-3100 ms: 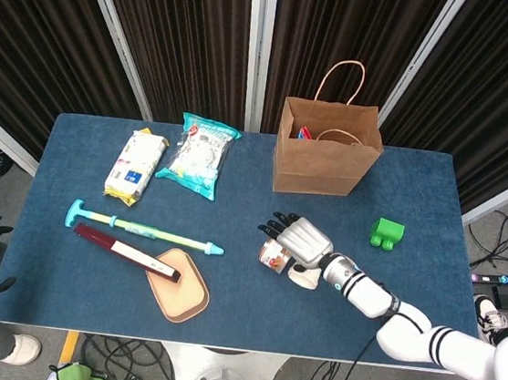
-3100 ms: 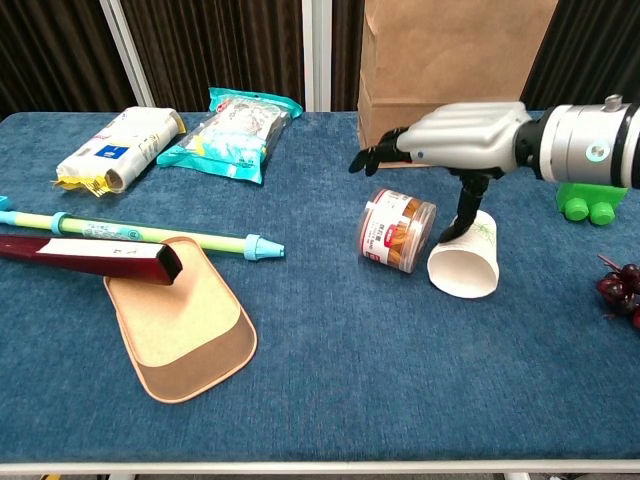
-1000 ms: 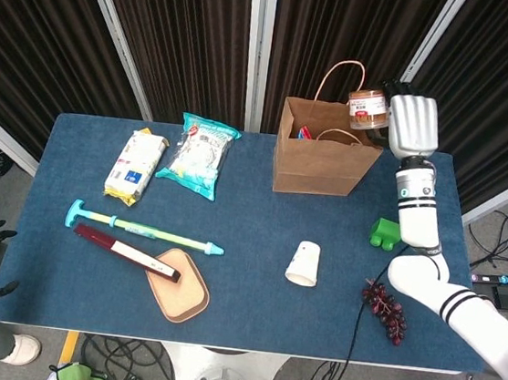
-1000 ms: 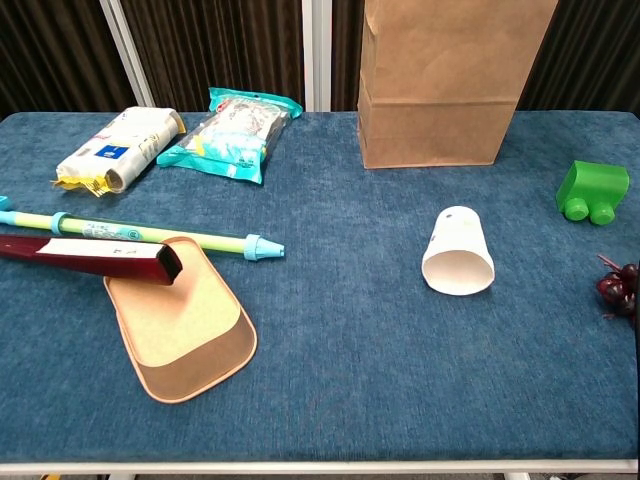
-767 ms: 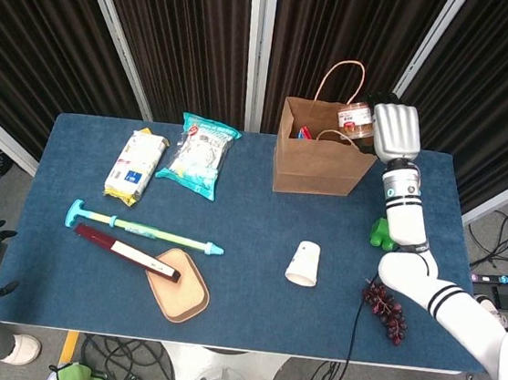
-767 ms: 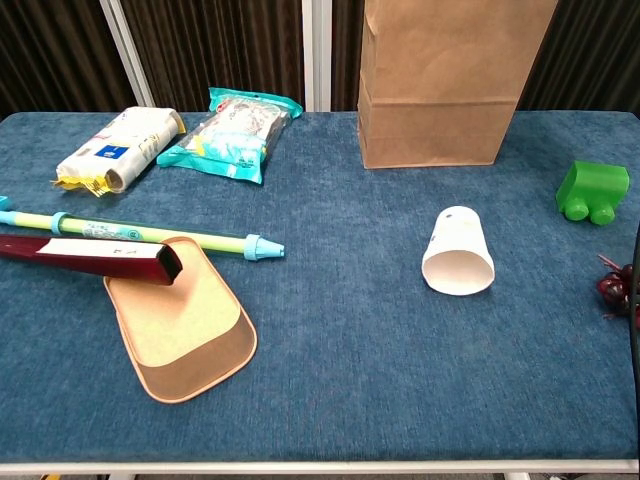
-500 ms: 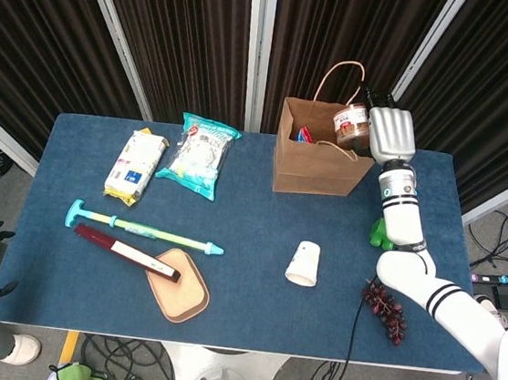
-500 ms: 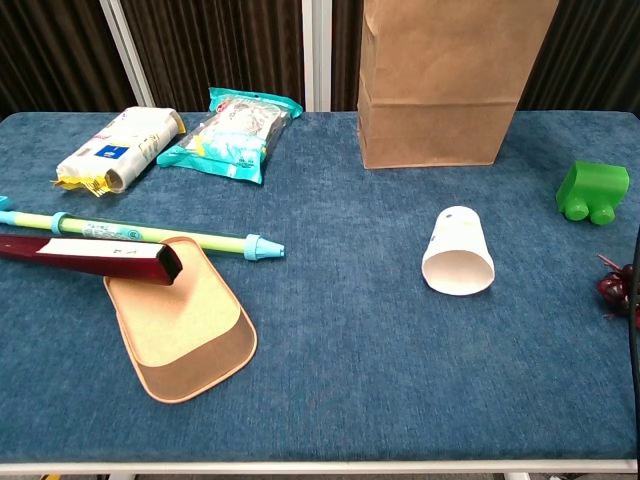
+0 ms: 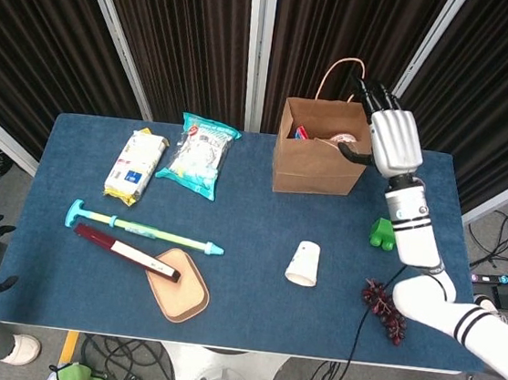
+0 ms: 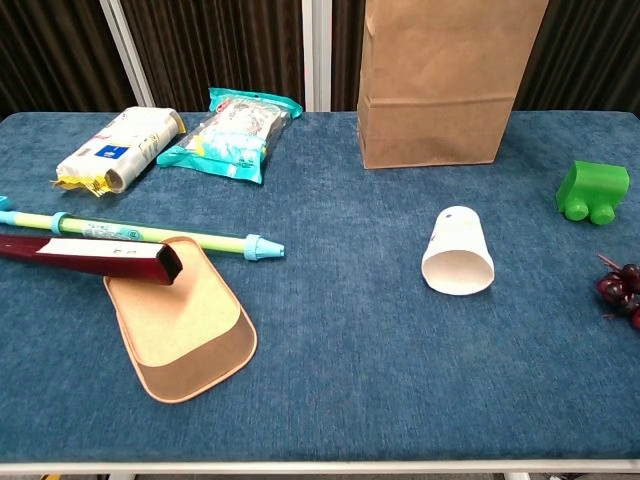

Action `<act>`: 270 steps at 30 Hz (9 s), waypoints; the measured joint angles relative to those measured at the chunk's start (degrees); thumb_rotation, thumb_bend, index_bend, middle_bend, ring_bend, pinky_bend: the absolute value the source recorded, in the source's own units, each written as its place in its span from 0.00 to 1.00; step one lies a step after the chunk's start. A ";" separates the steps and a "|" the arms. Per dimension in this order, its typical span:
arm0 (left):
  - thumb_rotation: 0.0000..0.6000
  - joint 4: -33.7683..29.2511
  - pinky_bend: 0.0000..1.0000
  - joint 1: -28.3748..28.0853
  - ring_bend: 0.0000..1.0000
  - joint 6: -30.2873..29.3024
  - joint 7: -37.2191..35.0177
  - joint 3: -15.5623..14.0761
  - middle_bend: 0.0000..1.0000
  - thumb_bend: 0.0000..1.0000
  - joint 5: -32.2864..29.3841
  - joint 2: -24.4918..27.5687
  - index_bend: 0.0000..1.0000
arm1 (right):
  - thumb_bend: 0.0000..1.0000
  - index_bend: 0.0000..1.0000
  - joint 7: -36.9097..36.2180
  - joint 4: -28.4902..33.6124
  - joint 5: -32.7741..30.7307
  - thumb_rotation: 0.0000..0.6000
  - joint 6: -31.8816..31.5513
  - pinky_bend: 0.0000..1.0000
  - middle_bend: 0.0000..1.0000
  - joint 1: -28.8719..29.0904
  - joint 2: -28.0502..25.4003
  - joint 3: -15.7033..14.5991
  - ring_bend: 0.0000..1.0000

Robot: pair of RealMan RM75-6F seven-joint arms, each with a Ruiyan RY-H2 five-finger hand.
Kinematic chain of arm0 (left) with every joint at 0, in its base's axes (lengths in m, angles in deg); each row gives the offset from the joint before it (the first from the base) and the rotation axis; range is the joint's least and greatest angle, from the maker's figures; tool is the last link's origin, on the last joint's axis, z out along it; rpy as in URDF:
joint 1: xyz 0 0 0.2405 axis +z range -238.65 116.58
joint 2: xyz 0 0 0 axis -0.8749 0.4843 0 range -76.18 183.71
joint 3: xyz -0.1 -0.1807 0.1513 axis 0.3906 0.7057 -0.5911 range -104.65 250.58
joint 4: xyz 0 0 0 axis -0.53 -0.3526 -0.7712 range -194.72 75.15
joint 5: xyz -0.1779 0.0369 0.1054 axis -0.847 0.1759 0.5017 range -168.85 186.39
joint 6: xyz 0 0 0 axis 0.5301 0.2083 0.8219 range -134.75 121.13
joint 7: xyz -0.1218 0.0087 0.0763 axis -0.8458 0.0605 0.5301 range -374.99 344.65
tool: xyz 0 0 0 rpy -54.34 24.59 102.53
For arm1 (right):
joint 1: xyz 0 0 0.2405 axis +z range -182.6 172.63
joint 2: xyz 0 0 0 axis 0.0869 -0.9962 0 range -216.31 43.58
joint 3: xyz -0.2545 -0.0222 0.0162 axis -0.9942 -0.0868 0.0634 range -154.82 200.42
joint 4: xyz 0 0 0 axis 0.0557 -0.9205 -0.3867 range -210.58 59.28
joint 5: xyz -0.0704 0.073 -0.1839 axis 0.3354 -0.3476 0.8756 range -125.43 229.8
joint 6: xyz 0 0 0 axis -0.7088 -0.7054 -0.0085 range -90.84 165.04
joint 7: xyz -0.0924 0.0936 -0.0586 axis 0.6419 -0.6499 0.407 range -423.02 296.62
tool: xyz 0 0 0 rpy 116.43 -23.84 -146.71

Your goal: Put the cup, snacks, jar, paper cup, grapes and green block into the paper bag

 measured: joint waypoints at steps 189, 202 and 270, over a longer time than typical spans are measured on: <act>1.00 0.43 0.14 0.13 0.16 -1.23 2.65 0.52 0.23 0.00 -0.20 -1.23 0.29 | 0.24 0.38 7.75 -7.97 18.95 1.00 -1.63 0.67 0.37 -28.92 6.85 -29.77 0.38; 1.00 0.87 0.14 0.23 0.16 -1.01 2.29 0.41 0.23 0.00 -0.46 -1.54 0.29 | 0.45 0.60 2.61 -14.43 21.94 1.00 -5.76 0.82 0.48 -29.24 12.07 -29.04 0.51; 1.00 -0.82 0.14 0.86 0.16 -1.53 2.97 0.35 0.23 0.00 -0.97 -0.03 0.29 | 0.51 0.54 22.49 -25.75 -19.00 1.00 13.94 0.75 0.51 12.23 11.04 5.70 0.50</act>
